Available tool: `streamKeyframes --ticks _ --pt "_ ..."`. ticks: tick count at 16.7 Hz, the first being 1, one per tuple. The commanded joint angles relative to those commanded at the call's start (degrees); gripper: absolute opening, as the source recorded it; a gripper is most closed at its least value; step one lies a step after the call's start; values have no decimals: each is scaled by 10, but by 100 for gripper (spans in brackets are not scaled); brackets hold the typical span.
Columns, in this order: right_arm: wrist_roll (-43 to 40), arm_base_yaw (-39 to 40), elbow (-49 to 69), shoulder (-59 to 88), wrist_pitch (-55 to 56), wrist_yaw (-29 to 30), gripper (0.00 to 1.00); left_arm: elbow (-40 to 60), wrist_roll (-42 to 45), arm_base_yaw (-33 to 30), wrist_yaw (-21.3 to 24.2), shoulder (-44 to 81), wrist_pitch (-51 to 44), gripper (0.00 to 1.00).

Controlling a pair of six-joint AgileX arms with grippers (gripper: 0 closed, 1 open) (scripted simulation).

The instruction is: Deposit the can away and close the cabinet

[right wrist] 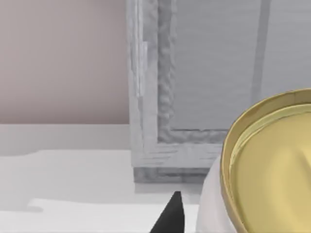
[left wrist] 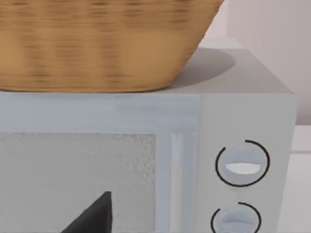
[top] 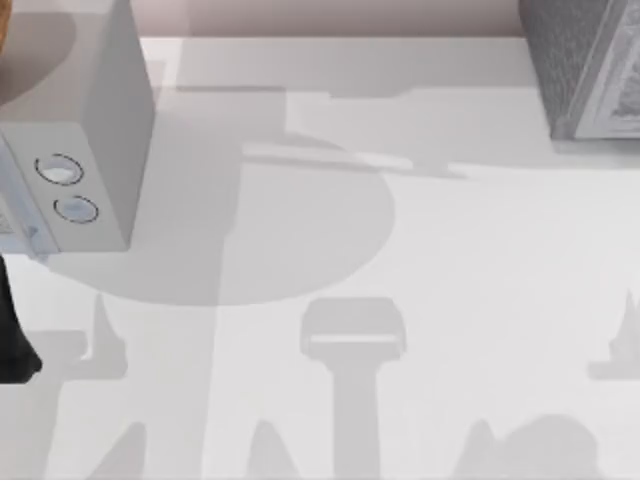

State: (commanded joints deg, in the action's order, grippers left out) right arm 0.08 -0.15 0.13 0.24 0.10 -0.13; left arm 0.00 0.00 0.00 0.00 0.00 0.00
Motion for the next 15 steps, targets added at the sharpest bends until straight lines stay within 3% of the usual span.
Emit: streamKeyframes --ticks 3,7,15 --pt "0 4 19 18 -7 2 0 0 0 0 0 0 0 100" --pt "0 24 129 119 -41 15 0 0 0 0 0 0 0 100" --pt "3 71 588 445 -142 61 0 0 0 0 0 0 0 100"
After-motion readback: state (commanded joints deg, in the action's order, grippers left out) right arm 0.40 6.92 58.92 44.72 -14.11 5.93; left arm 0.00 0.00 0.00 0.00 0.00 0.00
